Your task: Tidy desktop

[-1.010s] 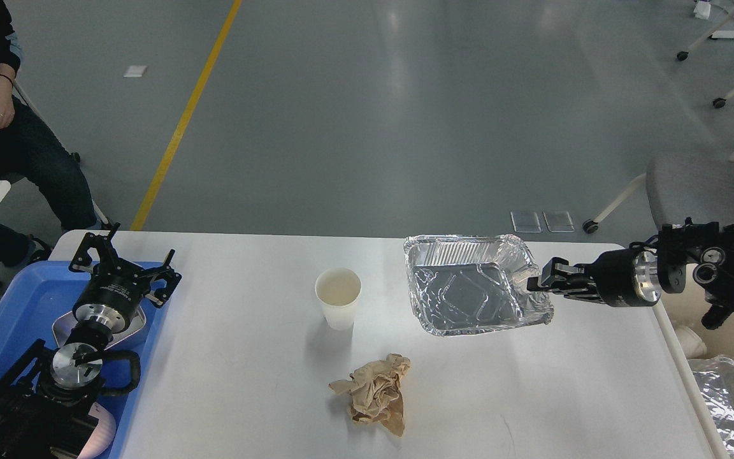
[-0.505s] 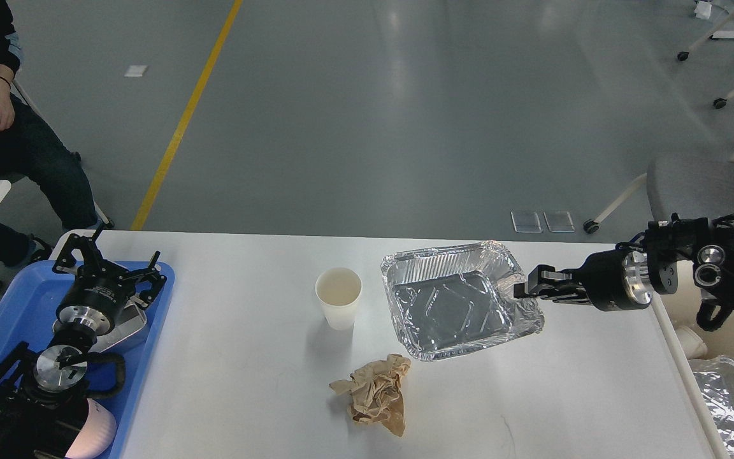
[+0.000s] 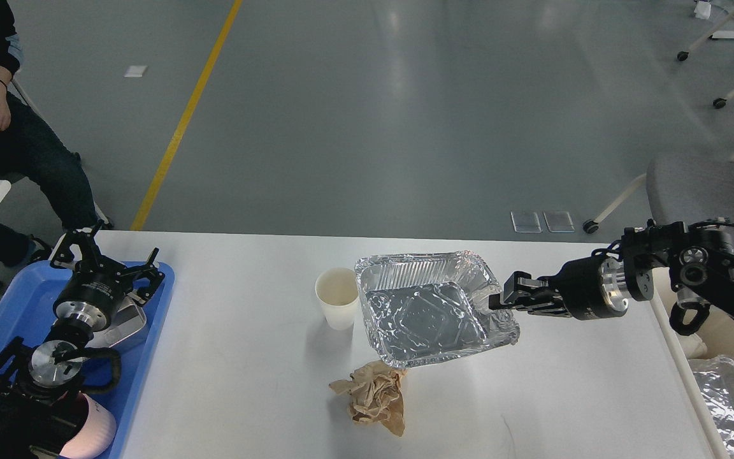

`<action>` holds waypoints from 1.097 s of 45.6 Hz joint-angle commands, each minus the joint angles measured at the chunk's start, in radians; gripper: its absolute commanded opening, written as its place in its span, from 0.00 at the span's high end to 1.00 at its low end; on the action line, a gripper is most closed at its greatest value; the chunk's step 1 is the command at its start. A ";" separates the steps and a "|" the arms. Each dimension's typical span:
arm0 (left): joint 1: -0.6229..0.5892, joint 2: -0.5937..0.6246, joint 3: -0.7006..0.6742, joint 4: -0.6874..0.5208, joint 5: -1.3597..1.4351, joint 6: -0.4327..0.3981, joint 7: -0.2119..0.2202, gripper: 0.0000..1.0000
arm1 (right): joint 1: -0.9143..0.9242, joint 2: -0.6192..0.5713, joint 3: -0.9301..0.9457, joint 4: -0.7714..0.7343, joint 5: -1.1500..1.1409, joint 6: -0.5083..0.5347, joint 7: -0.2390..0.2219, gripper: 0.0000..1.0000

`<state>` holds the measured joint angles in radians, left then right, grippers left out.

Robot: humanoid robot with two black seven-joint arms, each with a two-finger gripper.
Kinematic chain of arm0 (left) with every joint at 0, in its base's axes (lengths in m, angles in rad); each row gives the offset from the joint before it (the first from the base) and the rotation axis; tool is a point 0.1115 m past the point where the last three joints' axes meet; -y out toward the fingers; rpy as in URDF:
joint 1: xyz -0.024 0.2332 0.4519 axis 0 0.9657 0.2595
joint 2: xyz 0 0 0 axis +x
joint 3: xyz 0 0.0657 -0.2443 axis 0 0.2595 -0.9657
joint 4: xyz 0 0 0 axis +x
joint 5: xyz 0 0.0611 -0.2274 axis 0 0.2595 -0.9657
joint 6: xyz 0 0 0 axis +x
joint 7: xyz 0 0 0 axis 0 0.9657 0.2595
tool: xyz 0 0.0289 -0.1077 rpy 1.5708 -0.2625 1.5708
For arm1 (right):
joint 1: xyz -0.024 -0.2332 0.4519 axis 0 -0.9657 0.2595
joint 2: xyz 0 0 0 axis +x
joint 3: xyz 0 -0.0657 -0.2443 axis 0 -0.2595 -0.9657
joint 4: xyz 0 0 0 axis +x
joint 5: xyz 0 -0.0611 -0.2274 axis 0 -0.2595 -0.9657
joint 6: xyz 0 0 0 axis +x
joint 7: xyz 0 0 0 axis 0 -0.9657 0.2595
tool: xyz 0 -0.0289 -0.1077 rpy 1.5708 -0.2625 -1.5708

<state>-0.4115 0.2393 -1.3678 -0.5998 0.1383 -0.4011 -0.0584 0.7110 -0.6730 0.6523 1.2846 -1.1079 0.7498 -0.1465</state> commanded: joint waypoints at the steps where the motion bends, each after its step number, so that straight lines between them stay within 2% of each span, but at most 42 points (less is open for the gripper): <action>1: -0.004 0.002 -0.004 0.000 -0.002 0.002 -0.011 0.02 | -0.004 0.026 0.003 -0.004 0.003 -0.012 -0.031 1.00; 17: -0.006 0.008 -0.017 0.000 -0.013 -0.011 -0.015 0.02 | 0.008 0.027 0.007 -0.013 0.049 -0.020 -0.059 1.00; 37: -0.027 0.041 -0.011 -0.002 0.000 -0.050 -0.015 0.02 | -0.001 0.009 0.024 -0.010 0.060 -0.021 -0.061 1.00; 43: -0.033 0.061 0.000 0.005 0.004 -0.051 -0.018 0.02 | -0.004 0.007 0.024 -0.010 0.060 -0.021 -0.061 1.00; 50: -0.023 0.146 0.010 0.006 0.107 -0.047 -0.018 0.02 | -0.012 0.006 0.024 -0.010 0.060 -0.021 -0.061 1.00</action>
<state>-0.4465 0.3293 -1.3672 -0.5957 0.1529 -0.4520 -0.0764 0.7059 -0.6665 0.6765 1.2753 -1.0477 0.7286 -0.2070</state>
